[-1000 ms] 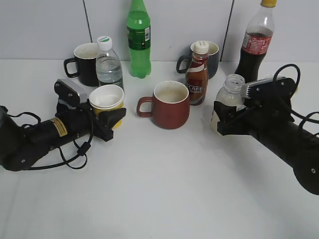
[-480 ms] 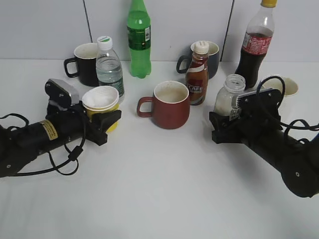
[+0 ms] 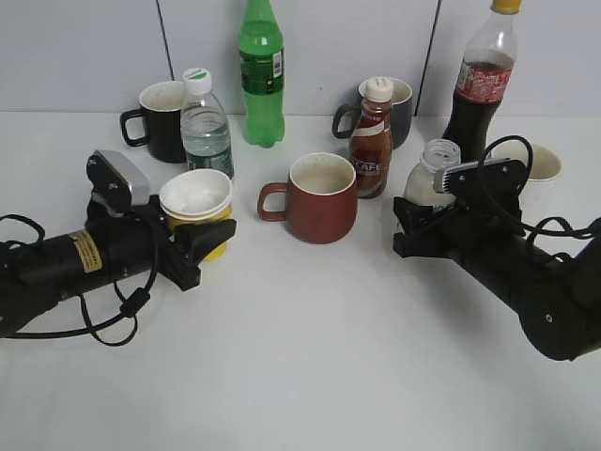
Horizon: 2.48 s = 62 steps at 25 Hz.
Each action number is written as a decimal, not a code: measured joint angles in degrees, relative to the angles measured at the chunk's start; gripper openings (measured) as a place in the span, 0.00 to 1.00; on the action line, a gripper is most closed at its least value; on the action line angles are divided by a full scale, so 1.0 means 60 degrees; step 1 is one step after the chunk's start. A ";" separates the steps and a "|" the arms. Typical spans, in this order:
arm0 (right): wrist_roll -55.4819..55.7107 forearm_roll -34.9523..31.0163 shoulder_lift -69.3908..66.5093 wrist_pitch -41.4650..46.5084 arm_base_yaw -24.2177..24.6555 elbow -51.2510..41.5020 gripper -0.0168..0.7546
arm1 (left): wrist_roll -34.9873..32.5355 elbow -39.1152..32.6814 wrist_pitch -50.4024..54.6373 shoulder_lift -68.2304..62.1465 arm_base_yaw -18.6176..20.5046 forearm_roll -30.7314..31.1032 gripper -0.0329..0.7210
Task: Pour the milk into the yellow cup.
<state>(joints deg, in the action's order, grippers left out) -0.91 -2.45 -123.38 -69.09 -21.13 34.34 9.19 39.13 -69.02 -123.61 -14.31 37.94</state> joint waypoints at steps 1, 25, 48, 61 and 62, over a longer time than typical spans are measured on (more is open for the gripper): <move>0.0000 0.0000 0.0000 0.0011 0.0000 0.0000 0.61 | 0.0000 0.0000 0.0000 0.0003 -0.0006 0.0247 0.52; -0.4146 0.2869 0.3100 0.4042 -0.0955 0.1206 0.61 | 0.0204 0.0761 0.0634 0.0484 -0.2113 -0.0098 0.52; -1.1202 0.2403 0.3111 0.4257 -0.1012 0.1703 0.61 | 0.0250 0.1011 0.0563 0.0492 -0.2662 -0.0097 0.52; -1.2656 0.2403 0.3111 0.4012 -0.1028 0.1703 0.61 | 0.0250 0.1011 0.0563 0.0492 -0.2662 0.0147 0.52; -1.2768 0.2403 0.3111 0.3962 -0.1028 0.1703 0.61 | 0.0250 0.1011 0.0563 0.0492 -0.2662 0.0198 0.52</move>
<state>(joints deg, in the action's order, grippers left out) -77.52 11.96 -104.72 -45.31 -27.30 44.56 10.69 45.19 -65.65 -120.66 -30.28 39.13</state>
